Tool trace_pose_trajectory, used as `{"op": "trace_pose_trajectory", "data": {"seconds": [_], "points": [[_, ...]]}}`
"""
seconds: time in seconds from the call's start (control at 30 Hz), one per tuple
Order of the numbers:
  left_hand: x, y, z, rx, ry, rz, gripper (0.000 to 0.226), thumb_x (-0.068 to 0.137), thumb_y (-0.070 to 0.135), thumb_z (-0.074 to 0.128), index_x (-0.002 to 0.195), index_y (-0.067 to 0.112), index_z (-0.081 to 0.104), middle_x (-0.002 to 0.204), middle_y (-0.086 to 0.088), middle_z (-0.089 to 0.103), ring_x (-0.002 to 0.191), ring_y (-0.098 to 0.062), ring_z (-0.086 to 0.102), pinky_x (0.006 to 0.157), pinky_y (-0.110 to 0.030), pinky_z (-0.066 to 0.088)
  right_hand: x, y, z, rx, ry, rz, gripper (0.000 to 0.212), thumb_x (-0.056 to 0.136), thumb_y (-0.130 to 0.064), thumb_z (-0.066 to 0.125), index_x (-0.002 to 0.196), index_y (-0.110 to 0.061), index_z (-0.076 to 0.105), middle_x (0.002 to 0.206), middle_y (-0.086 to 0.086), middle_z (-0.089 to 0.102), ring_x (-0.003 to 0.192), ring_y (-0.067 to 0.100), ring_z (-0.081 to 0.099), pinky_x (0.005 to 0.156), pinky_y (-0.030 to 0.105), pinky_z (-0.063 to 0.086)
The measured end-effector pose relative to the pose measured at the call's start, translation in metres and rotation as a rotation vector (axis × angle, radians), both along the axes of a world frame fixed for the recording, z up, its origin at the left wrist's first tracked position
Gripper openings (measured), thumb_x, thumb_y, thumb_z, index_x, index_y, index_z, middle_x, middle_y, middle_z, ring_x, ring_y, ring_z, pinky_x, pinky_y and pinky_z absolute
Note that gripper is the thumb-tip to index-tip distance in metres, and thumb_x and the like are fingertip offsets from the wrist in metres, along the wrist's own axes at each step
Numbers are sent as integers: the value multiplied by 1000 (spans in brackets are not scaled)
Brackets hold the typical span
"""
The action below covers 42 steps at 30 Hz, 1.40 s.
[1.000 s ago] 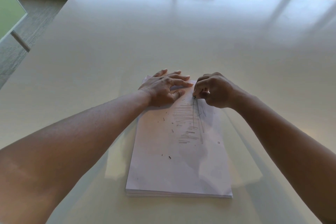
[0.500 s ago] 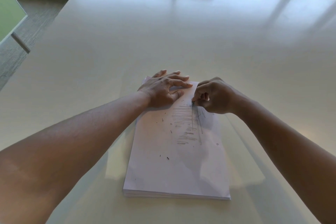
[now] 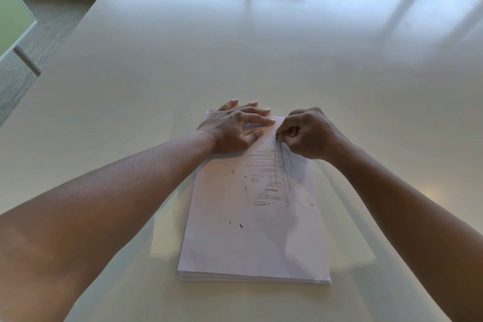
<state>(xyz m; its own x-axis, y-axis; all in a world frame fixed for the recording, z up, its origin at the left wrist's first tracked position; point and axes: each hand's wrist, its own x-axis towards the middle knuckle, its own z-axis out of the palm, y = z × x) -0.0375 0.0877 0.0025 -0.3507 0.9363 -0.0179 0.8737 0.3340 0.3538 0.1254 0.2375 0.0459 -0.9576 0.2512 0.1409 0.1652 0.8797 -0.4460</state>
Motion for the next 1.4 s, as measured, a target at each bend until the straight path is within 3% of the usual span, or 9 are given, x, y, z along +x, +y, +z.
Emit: {"op": "trace_pose_trajectory", "data": {"seconds": [0.2,0.3,0.5,0.6,0.87,1.13,1.23,1.4], "points": [[-5,2,-10,2,-35,48,46,89,75,22,132,77,38,155,42,28,155,-1,13,123,-58,20,8,-4,1,-32,-26,134,11,78,-7,77,79,-18,80,75,-11,68,64,7,59,64,21,51],[-4,3,-9,11,-38,37,50,89,74,22,135,72,42,156,40,29,155,1,12,125,-55,16,13,-8,5,-35,-84,219,10,74,-8,78,75,-18,79,69,-12,66,66,8,60,64,21,51],[-2,0,-2,-7,-18,-5,44,100,62,31,140,62,48,159,34,29,155,2,10,129,-44,4,-2,-1,-1,19,39,66,6,76,-10,73,76,-13,79,76,-1,68,63,16,60,65,36,53],[-1,0,-2,8,-1,-10,43,100,62,31,140,62,48,159,34,30,155,2,11,129,-45,6,-6,2,-4,66,59,46,7,78,-11,72,78,-12,79,79,1,69,65,19,61,65,38,55],[-3,1,-6,9,-21,3,51,92,69,25,138,66,45,158,37,30,155,1,12,126,-54,13,18,-9,8,-3,-66,424,7,74,-8,79,77,-15,79,76,-4,69,62,9,62,61,32,55],[2,-1,4,14,-29,-24,38,105,50,41,142,55,51,160,30,32,154,4,12,126,-33,-1,1,-2,-1,23,62,214,5,74,-6,77,74,-11,78,74,1,70,60,18,63,61,38,55],[-3,1,-4,16,-26,-17,42,100,60,35,140,61,48,160,32,32,154,2,13,129,-44,5,-1,2,-4,21,80,173,4,75,-6,76,74,-10,78,75,1,70,60,20,63,61,39,54],[-4,2,-8,1,-20,23,55,87,72,22,139,69,41,158,38,29,155,0,13,126,-53,15,13,-2,4,-11,36,347,7,73,-6,82,75,-11,79,76,-1,70,60,10,62,61,29,54]]}}
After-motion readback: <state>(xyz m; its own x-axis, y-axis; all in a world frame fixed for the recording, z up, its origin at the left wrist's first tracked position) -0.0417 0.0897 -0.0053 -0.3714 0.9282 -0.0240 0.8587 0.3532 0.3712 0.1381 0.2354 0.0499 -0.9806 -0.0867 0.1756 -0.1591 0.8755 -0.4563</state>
